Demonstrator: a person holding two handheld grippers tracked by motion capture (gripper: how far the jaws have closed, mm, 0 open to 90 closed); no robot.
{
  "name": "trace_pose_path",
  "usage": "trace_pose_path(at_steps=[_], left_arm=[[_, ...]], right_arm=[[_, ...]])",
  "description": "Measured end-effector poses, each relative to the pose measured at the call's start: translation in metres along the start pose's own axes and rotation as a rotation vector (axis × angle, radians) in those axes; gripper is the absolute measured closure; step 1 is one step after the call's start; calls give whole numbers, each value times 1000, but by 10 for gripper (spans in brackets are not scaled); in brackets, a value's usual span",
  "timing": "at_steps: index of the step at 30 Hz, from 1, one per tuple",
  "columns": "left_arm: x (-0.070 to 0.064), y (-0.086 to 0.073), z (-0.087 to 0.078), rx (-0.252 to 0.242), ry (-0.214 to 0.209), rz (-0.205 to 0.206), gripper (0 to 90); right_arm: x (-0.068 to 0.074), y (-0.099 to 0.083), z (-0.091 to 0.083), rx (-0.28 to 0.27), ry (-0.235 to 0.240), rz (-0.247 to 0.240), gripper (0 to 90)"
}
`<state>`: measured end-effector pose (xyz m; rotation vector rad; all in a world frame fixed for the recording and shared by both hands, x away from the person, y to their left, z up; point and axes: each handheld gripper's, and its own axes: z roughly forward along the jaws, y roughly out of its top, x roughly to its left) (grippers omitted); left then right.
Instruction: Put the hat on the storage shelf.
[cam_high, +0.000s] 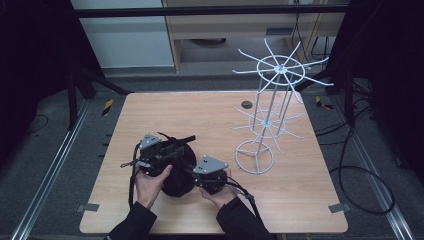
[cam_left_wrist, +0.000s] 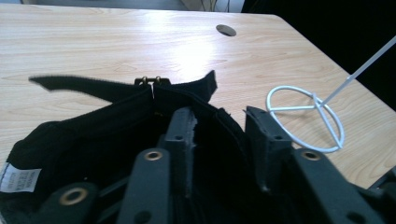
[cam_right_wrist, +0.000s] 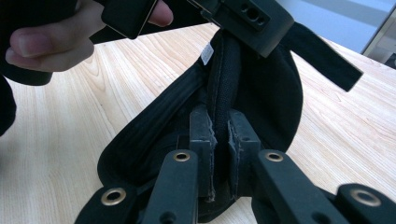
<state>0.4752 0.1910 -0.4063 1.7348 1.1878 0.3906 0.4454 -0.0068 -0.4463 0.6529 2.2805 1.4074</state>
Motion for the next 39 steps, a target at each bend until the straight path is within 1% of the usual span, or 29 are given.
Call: trace_pose_path(at_steps=[1,4,7,9,13,16,19,21,22,25,27,29,31,33,35,37,39], left_arm=[[0,0,-1,-5,-11,-8,670],[0,-1,-3,-21,-34,-9,749],[-1,-1,-5,-41,-46,5,785],[-2,1,-8,-55,-52,17,793],[-2,6,-17,-86,-65,42,799],[-4,11,-24,-102,-79,63,802],[-6,15,-27,-117,-100,72,803],[-9,18,-27,-124,-100,81,804],[-10,19,-27,-128,-101,81,804],[-11,21,-25,-130,-102,80,806],[-12,22,-22,-122,-102,83,807],[-14,23,-21,-116,-103,94,809],[-15,23,-21,-118,-112,109,809],[-16,24,-24,-128,-126,120,810],[-16,24,-29,-141,-141,132,810],[-16,24,-35,-151,-164,142,810],[-16,22,-39,-150,-174,154,810]], right_arm=[[0,0,0,-4,1,1,821],[1,1,0,-21,14,21,793],[1,2,-2,-42,44,43,707],[1,4,-5,-56,62,50,643],[-2,7,-19,-95,69,73,544],[-7,10,-30,-120,72,99,503],[-13,13,-41,-159,74,120,480],[-16,15,-47,-169,75,134,464],[-18,16,-50,-177,76,132,459],[-22,20,-58,-192,66,137,434],[-26,21,-62,-198,38,132,419],[-31,21,-66,-207,18,150,414],[-34,19,-67,-205,-7,162,415],[-36,15,-64,-190,-32,167,413],[-37,8,-58,-163,-55,172,408],[-37,2,-53,-142,-69,172,401],[-37,-4,-46,-127,-76,173,395]])
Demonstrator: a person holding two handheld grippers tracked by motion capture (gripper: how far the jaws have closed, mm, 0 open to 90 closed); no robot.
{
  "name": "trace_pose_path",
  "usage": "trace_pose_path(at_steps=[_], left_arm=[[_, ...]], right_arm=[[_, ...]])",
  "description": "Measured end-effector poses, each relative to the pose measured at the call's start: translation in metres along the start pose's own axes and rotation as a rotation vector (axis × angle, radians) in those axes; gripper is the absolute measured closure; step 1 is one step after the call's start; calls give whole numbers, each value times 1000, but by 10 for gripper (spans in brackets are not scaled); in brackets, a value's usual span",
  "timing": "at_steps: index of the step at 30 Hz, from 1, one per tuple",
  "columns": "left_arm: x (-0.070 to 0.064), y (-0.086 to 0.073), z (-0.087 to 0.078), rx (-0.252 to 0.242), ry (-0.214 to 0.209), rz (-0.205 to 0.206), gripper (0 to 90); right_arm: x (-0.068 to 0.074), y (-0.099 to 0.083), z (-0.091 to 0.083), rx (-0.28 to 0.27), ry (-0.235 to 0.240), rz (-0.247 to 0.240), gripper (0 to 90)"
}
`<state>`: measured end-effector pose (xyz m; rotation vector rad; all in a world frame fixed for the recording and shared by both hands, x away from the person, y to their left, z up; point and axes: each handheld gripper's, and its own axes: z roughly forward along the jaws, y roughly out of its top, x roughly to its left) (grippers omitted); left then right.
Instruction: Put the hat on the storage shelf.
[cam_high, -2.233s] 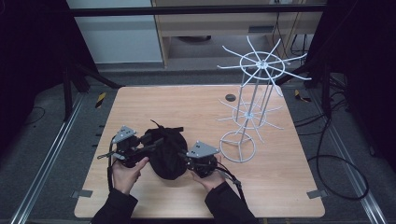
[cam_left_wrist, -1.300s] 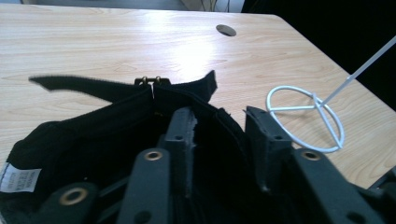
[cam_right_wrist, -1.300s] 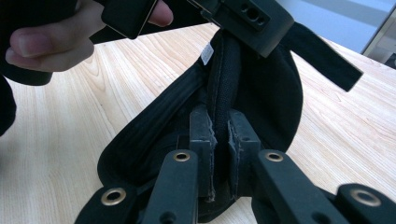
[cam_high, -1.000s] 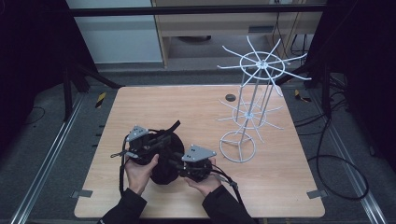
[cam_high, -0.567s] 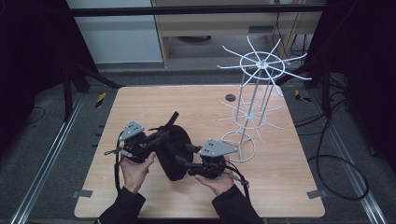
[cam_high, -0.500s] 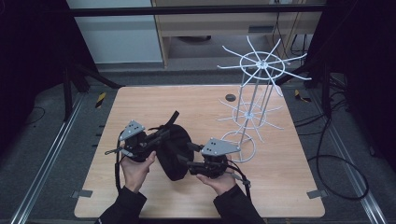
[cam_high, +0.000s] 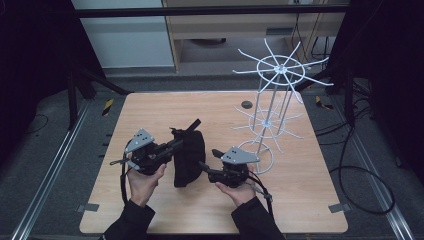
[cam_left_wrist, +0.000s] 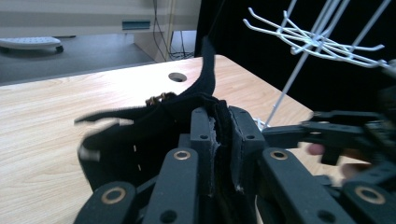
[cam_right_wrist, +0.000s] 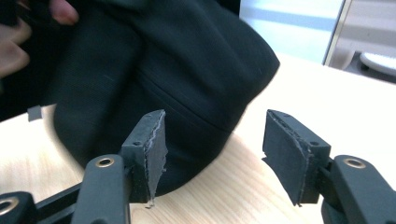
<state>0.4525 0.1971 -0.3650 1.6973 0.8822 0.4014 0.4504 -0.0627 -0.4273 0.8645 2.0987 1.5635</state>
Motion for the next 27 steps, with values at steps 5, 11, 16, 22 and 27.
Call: trace_pose_path(at_steps=[5,11,16,22,27], left_arm=[[-2,-9,-6,13,-21,15,810],[-3,-13,-3,28,-44,26,810],[-4,-14,-2,33,-50,28,810],[-1,-15,-7,20,-20,31,805],[2,-20,-13,26,67,59,771]], right_arm=[[-1,-11,14,12,42,41,399],[2,-16,24,13,111,52,546],[2,-18,28,29,101,66,777],[3,-11,19,21,85,37,858],[8,3,15,39,49,-20,860]])
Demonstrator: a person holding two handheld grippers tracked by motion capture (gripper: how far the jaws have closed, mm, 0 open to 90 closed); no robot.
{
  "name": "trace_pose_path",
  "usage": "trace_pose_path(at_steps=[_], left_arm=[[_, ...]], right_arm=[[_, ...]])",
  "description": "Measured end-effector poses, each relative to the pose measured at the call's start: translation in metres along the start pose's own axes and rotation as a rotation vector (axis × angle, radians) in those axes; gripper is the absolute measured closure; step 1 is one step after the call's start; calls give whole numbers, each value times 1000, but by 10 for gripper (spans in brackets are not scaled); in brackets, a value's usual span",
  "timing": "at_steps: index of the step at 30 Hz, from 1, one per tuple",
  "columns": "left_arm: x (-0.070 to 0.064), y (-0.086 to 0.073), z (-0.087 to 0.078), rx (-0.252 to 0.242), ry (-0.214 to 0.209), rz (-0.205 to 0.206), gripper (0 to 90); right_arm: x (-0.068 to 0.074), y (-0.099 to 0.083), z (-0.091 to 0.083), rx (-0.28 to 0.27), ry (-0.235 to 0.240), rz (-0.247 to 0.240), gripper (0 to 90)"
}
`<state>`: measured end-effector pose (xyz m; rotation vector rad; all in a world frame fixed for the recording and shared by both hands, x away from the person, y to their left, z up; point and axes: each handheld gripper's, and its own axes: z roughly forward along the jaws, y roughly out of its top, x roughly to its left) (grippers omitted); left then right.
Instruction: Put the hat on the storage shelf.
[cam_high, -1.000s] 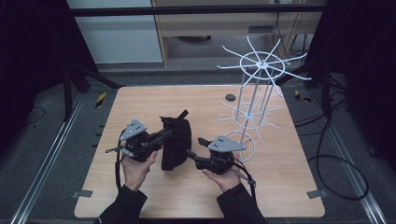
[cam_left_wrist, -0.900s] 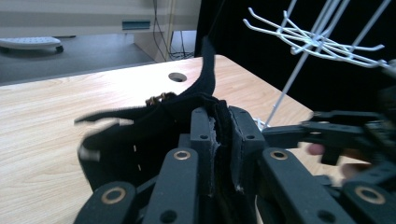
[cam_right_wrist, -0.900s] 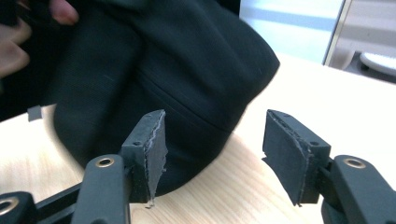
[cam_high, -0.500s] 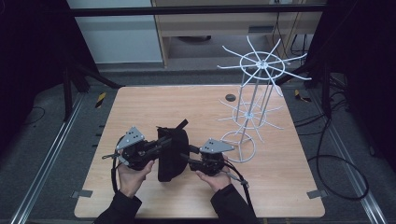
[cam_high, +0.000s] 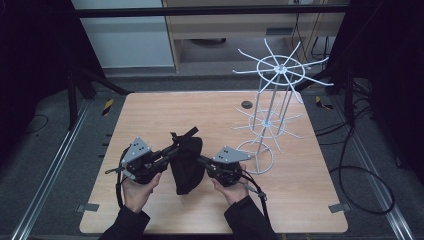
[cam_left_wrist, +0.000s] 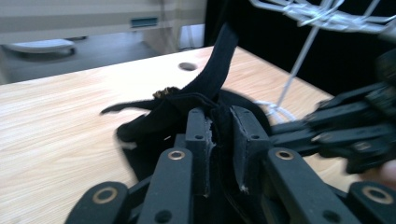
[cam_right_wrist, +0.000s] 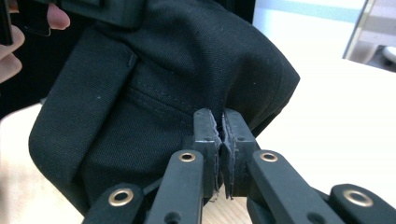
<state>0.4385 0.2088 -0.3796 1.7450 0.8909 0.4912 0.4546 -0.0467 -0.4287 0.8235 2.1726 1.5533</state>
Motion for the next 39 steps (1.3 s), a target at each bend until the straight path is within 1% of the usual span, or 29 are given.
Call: trace_pose_path(at_steps=[2,3,4,6,9,10,11,13,15,17,18,19,20,21,22,23,24,26,27,28,29,30,31,32,34,37,39], left_arm=[[2,-3,-1,14,35,4,743],[4,-5,-2,23,53,6,728],[6,-9,-4,32,71,0,713],[12,-15,-5,51,91,-8,692],[22,-25,-9,71,123,-22,666],[22,-25,-9,71,123,-22,664],[29,-31,-14,80,148,-31,663],[36,-37,-19,92,172,-38,664],[42,-42,-23,106,193,-46,664],[50,-49,-29,130,225,-48,674],[54,-52,-30,141,233,-50,686],[58,-55,-31,150,244,-56,700],[65,-59,-33,158,259,-73,716],[69,-61,-33,165,265,-84,724],[76,-65,-33,176,275,-101,726],[79,-68,-33,186,277,-116,727],[84,-72,-32,208,284,-124,728],[87,-77,-29,236,306,-122,728],[87,-77,-29,236,306,-122,722],[90,-82,-27,263,329,-116,722],[92,-85,-25,279,344,-113,714],[94,-88,-24,297,352,-118,711],[98,-92,-22,319,357,-127,709],[99,-94,-21,330,361,-137,705],[101,-97,-18,357,373,-131,682],[100,-99,-17,375,395,-120,603],[98,-98,-19,366,401,-119,565]], right_arm=[[5,5,1,20,-26,-34,860],[8,7,2,31,-29,-46,859],[10,9,3,38,-29,-55,859],[15,12,9,58,-25,-63,858],[23,16,18,71,-21,-84,856],[25,17,20,70,-18,-89,854],[29,20,25,64,-11,-96,850],[35,23,30,62,-6,-100,841],[42,27,38,55,-3,-113,814],[50,29,46,51,5,-128,779],[55,30,51,53,8,-135,757],[57,31,55,54,11,-139,735],[60,32,58,57,14,-143,715],[63,32,62,62,15,-156,699],[64,32,64,67,18,-159,687],[66,32,65,68,22,-162,675],[66,31,65,68,27,-161,669],[65,30,64,63,26,-158,654],[65,30,64,63,26,-158,654],[63,29,62,62,19,-156,648],[59,28,59,60,12,-150,633],[52,27,51,52,0,-132,622],[50,26,49,55,-2,-124,618],[48,25,46,53,-8,-119,613],[40,23,39,52,-20,-108,594],[29,20,29,56,-59,-100,546],[21,19,20,50,-76,-79,524]])
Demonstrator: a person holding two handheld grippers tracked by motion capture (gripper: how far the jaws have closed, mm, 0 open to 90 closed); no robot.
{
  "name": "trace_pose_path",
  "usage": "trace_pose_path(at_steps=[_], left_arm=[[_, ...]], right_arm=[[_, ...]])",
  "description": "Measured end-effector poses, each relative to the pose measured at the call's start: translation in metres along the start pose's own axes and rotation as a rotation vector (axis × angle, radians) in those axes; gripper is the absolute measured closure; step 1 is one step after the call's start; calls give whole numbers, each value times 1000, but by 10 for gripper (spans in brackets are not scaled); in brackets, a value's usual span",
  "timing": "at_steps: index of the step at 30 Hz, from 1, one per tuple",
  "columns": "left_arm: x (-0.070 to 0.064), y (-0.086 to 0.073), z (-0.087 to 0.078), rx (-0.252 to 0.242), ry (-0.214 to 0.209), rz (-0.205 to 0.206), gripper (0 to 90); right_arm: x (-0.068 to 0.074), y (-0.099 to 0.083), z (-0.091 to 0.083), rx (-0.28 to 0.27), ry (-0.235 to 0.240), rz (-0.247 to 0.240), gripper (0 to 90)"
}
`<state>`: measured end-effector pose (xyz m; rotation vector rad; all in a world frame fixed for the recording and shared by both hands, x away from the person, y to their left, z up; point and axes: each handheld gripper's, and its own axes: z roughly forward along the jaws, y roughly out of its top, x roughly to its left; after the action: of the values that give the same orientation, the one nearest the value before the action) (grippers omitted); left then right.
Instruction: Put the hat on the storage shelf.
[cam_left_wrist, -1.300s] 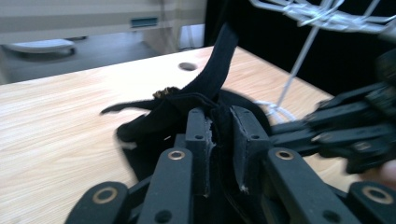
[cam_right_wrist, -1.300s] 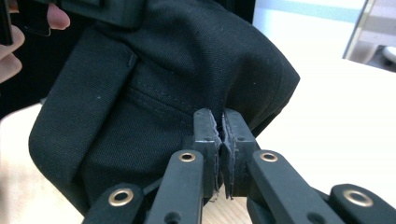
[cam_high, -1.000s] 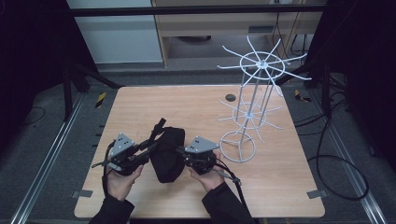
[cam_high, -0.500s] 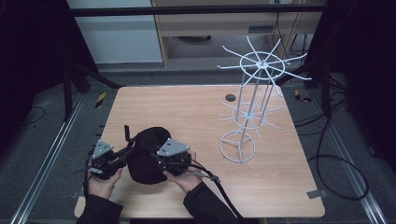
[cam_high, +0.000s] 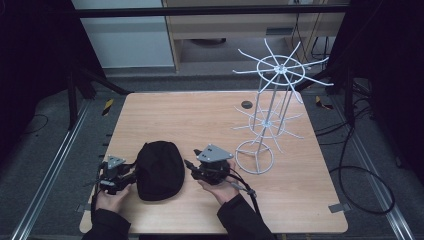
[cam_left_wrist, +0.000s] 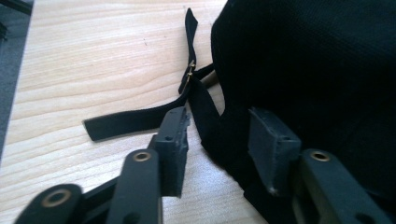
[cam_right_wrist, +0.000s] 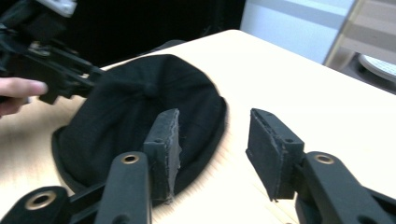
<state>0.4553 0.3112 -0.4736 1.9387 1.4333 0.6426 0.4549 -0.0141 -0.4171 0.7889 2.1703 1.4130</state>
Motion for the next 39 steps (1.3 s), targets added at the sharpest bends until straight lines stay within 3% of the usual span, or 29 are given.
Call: trace_pose_path(at_steps=[8,13,18,26,32,39], left_arm=[[-3,7,-27,-103,2,-8,451],[-9,16,-49,-191,-51,-14,424],[-22,23,-61,-228,-91,7,414],[-41,28,-52,-178,-125,37,356],[-59,32,-42,-139,-91,71,333],[-64,31,-28,-95,-27,81,330]], right_arm=[[-28,-17,-25,18,-71,37,440],[-39,-22,-42,29,-80,61,423],[-47,-35,-68,33,-84,64,406],[-65,-66,-110,53,-143,98,399],[-79,-83,-134,47,-196,143,392],[-94,-103,-157,51,-262,200,385]])
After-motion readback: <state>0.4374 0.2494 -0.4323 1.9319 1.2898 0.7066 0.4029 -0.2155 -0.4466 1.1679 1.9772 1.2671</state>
